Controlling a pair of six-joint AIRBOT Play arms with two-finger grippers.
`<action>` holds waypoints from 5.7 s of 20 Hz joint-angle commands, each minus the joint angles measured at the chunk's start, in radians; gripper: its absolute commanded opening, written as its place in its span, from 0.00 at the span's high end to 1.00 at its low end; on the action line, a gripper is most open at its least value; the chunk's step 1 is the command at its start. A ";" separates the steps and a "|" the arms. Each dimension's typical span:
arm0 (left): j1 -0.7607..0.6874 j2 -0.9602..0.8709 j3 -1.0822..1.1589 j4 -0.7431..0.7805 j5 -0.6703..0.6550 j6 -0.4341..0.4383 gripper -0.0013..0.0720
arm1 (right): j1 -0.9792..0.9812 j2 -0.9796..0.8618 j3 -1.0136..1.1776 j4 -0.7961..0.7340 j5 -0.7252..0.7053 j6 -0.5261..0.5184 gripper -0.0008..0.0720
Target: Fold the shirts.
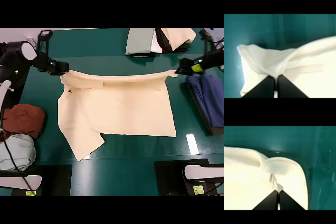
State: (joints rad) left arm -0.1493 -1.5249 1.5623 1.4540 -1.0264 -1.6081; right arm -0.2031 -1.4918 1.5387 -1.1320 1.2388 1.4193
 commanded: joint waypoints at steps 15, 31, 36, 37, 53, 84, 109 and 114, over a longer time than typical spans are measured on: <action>0.129 -0.085 -0.157 -0.213 -0.106 0.229 0.95 | 0.046 -0.112 -0.124 -0.063 -0.046 0.001 0.97; 0.185 0.515 -0.681 -0.142 -0.235 0.111 0.24 | -0.280 0.300 -0.712 -0.047 0.152 -0.146 0.28; 0.185 0.630 -0.816 -0.144 -0.217 0.079 0.24 | -0.291 0.307 -0.900 -0.037 0.090 -0.150 0.29; 0.185 0.630 -0.816 -0.147 -0.217 0.079 0.24 | -0.262 0.307 -0.918 -0.030 0.076 -0.150 0.30; 0.122 0.675 -1.141 -0.363 -0.019 0.037 0.24 | 0.048 0.307 -0.824 0.006 -0.006 -0.148 0.96; 0.026 0.688 -0.715 -0.117 -0.064 0.050 0.95 | -0.003 0.436 -0.485 -0.142 0.114 -0.072 0.97; -0.014 0.213 -0.246 -0.184 -0.057 0.045 0.95 | -0.212 -0.195 -0.003 0.201 0.310 -0.174 0.17; -0.125 0.213 -0.246 -0.183 -0.039 0.045 0.95 | -0.187 -0.235 -0.142 0.198 0.255 -0.208 0.17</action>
State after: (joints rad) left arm -0.2222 -1.3117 1.3148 1.2770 -1.0771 -1.5650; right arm -0.3977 -1.7065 1.4715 -0.9409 1.5185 1.2385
